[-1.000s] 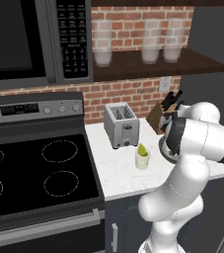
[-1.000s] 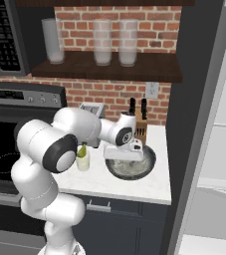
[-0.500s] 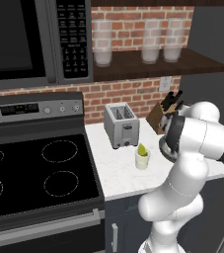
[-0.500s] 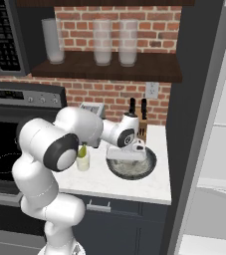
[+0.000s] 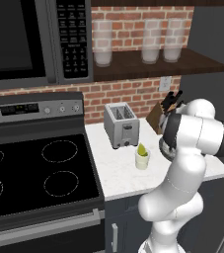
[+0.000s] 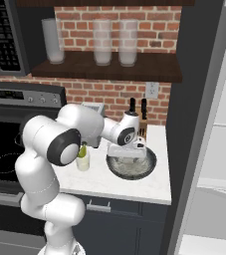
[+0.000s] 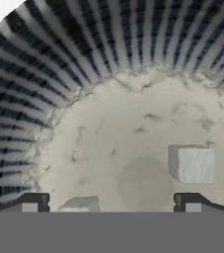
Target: Grab a lemon wedge from the fridge and one ice cube from the ice bowl, and put them in the glass of lemonade.
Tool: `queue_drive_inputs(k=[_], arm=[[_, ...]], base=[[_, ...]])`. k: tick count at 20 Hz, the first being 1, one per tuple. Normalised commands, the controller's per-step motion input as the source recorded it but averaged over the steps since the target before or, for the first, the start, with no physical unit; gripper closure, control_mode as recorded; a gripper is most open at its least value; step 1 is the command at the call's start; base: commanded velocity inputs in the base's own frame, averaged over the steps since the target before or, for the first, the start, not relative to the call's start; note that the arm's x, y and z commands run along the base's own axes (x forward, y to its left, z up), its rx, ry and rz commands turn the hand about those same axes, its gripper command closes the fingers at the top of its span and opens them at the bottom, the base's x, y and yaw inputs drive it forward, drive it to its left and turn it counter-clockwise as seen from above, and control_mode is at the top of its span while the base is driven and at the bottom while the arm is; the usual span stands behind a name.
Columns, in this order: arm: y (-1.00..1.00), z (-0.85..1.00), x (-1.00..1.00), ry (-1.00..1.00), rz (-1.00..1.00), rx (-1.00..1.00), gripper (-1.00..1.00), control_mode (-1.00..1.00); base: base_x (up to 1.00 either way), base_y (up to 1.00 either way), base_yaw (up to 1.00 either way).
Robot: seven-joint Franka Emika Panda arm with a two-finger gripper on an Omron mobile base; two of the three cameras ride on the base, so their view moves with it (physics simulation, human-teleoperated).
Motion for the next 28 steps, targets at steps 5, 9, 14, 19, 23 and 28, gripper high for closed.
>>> queue_drive_inputs(k=[5, 9, 14, 19, 23, 28], arm=[[-0.2, 0.0, -0.01, 0.0, 0.0, 0.02, -1.0, -1.0], [-0.22, 0.0, -0.25, 0.0, 0.0, 0.02, -1.0, -1.0], [0.01, 0.0, -0.06, -0.06, 0.02, 0.02, -1.0, -1.0], [0.12, 0.0, 0.0, -0.11, 0.04, 0.0, -1.0, -1.0], [0.12, 0.0, 0.0, -0.1, 0.04, 0.0, -1.0, -1.0], [0.16, -0.12, 0.0, 0.0, 0.02, 0.0, -1.0, -1.0]], base=[[0.0, 0.0, 0.0], [0.0, 0.0, 0.0], [0.0, 0.0, 0.0], [0.0, 0.0, 0.0], [0.0, 0.0, 0.0], [0.0, 0.0, 0.0]])
